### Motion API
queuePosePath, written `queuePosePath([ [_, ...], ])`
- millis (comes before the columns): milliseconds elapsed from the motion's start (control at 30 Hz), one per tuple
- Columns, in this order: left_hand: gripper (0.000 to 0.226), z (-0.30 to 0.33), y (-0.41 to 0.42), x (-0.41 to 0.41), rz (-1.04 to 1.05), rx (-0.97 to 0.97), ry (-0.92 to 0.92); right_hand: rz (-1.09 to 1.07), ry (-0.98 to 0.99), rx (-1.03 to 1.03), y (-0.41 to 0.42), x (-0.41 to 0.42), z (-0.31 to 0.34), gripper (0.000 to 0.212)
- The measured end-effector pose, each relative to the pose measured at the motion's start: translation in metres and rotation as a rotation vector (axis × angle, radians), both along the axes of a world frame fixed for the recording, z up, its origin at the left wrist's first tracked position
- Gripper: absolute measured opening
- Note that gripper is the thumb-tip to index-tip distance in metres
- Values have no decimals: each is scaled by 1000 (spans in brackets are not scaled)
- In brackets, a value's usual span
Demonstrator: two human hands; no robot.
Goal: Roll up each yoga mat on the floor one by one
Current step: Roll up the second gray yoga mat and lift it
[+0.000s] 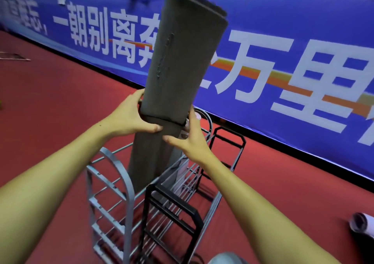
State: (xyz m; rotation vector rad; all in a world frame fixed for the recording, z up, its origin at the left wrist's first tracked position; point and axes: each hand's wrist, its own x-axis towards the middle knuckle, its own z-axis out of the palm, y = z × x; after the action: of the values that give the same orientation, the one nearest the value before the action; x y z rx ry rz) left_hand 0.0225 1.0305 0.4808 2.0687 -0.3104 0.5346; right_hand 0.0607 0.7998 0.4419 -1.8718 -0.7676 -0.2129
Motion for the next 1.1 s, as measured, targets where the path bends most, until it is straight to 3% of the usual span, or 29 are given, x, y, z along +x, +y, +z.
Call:
queuePosePath([
  [133,89,-49,13,16,98,-68,136,57,32,-172,-8,15,-6,107],
  [300,88,-63,18,29,70,-48,189,2,87,34,-8,42,31,124],
  [433,98,-68,19,32,37,25,289,-43,55,112,14,60,45,114],
  [600,88,-75,25,38,19,84,457,-76,103,128,27,56,-6,107],
  [667,83,-72,18,41,22,59,428,-110,125,128,34,58,-35,110],
  [733,97,-65,16,52,55,42,323,-116,179,107,36,63,-63,114],
  [800,113,-59,19,64,67,111,262,-94,235,47,32,68,-84,117],
  [867,116,-70,27,80,73,232,315,-62,265,-25,24,75,-94,116],
  [967,102,-92,24,97,75,391,412,-9,188,-96,10,86,-100,121],
  [1033,87,-83,8,88,75,506,405,17,140,-158,3,88,-104,138],
  [1100,87,-81,5,89,127,518,433,-11,86,-201,1,89,-107,146],
])
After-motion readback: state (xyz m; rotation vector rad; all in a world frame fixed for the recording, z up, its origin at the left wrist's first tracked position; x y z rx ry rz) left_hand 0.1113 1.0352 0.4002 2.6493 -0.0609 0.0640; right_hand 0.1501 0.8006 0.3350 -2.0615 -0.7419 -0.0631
